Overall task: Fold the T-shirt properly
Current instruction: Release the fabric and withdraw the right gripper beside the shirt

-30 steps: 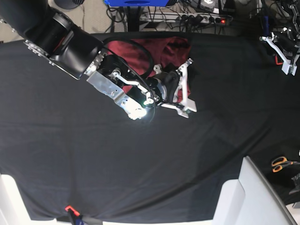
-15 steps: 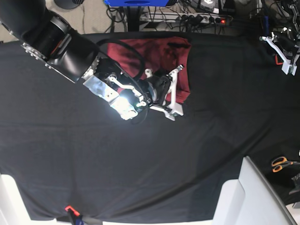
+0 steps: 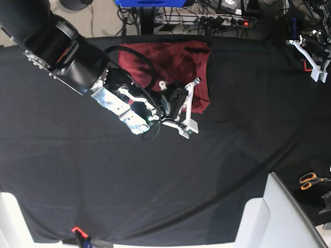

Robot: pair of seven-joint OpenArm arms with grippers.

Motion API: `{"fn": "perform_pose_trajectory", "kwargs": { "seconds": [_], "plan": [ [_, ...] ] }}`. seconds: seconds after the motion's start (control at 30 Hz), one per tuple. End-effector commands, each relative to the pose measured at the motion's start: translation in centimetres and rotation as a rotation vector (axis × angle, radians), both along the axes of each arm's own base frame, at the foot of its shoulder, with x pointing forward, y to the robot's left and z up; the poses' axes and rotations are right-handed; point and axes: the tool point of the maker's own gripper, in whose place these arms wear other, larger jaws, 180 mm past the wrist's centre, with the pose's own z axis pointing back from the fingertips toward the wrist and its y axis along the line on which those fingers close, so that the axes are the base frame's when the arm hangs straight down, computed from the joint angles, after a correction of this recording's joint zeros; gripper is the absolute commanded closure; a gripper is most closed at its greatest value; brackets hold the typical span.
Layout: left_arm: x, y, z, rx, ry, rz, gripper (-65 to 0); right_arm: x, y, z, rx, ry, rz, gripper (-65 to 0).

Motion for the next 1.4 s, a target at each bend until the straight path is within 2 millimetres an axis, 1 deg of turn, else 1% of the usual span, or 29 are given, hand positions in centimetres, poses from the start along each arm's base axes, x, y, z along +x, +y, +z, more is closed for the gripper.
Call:
{"fn": "perform_pose_trajectory", "kwargs": {
  "seconds": [0.0,0.3,0.8,0.87,0.93,0.97,1.0,1.03,1.07,1.1,1.17,1.2,1.3,1.37],
  "plan": [
    [0.7,0.8,1.1,0.024,-0.025,-0.019,0.0,1.3,0.8,1.2,0.033,-0.028,-0.004,-1.2],
    [0.6,0.8,1.1,0.025,-0.021,-0.019,0.0,3.0,-0.2,0.0,0.025,-0.052,-0.07,-1.2],
    [0.7,0.8,1.0,0.023,-0.024,-0.017,0.0,3.7,0.5,0.8,0.068,-0.084,-0.09,-1.1],
    [0.7,0.8,1.0,0.023,-0.023,-0.016,0.0,3.6,1.3,1.9,0.098,-0.099,-0.075,-0.2],
    [0.7,0.8,1.0,0.022,-0.022,-0.018,0.0,3.1,2.5,3.4,0.138,-0.113,-0.047,0.0],
    [0.7,0.8,1.0,0.022,-0.022,-0.018,0.0,3.1,2.2,3.9,0.137,-0.112,-0.041,0.0],
    [0.8,0.7,1.1,0.024,-0.025,-0.02,0.0,3.4,2.1,4.8,0.153,-0.116,-0.048,0.0],
    [0.8,0.7,1.1,0.023,-0.025,-0.02,0.0,3.2,2.2,5.5,0.17,-0.104,-0.056,0.0],
    [0.8,0.7,1.1,0.023,-0.025,-0.02,0.0,3.3,2.1,6.6,0.197,-0.105,-0.07,0.0],
    [0.8,0.7,1.1,0.023,-0.025,-0.02,0.0,3.5,2.0,7.6,0.216,-0.105,-0.08,0.0],
    [0.8,0.7,1.1,0.023,-0.025,-0.02,0.0,3.3,0.6,8.5,0.205,-0.089,-0.079,0.0],
    [0.8,0.7,1.1,0.023,-0.025,-0.02,0.0,2.9,0.0,8.7,0.203,-0.085,-0.075,0.0],
    [0.8,0.6,1.0,0.022,-0.023,-0.026,0.0,1.3,-2.3,8.6,0.203,-0.086,-0.094,0.0],
    [1.2,-0.8,0.4,0.008,0.001,-0.083,0.0,0.8,-3.9,8.5,0.204,-0.085,-0.167,0.0]
  ]
}}
